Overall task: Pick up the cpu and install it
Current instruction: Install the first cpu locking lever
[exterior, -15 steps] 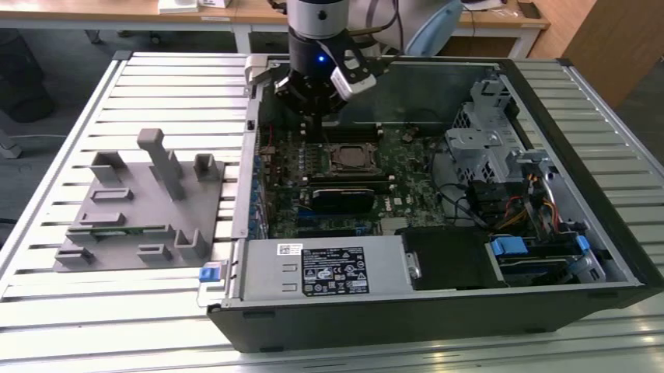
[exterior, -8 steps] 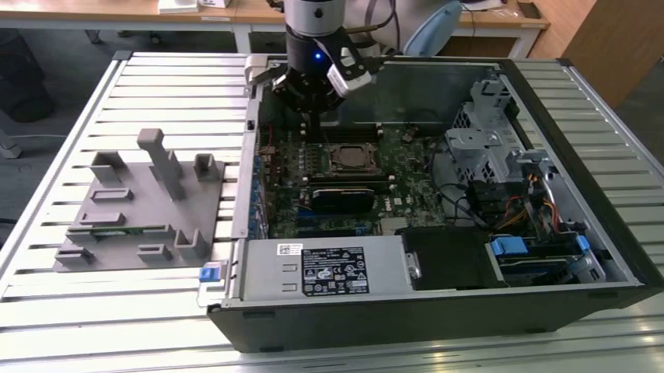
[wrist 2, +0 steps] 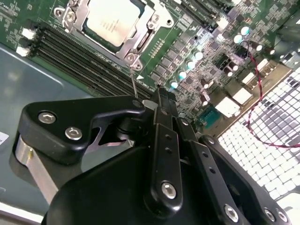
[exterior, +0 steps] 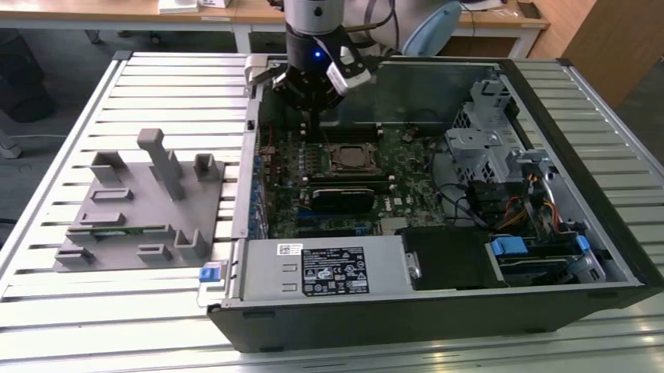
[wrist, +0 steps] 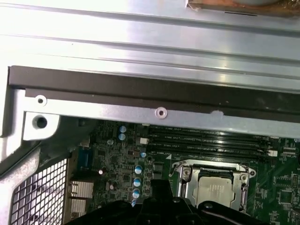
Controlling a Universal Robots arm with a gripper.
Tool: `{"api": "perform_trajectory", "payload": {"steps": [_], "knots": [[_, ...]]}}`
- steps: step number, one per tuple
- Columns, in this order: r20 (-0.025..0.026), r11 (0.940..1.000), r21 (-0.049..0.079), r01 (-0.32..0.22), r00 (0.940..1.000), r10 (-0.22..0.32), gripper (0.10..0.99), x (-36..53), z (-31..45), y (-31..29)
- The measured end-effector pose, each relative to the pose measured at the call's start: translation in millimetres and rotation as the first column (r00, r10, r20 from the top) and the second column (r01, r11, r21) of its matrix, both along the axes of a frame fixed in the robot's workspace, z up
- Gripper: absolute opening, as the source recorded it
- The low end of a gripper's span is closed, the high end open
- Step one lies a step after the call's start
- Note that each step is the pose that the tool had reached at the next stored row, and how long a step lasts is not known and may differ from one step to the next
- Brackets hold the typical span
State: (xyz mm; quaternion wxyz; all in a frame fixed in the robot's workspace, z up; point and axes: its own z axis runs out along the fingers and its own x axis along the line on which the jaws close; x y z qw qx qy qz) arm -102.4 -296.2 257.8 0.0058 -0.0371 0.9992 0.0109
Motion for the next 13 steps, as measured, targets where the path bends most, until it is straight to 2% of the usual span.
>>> {"api": "perform_trajectory", "payload": {"steps": [9, 13], "knots": [[0.0000, 1.0000, 0.000, 0.000, 1.0000, 0.000, 0.106, 0.4, -0.8, 4.0], [0.0000, 1.0000, 0.000, 0.000, 1.0000, 0.000, 0.106, 3.7, -0.8, 4.7]]}}
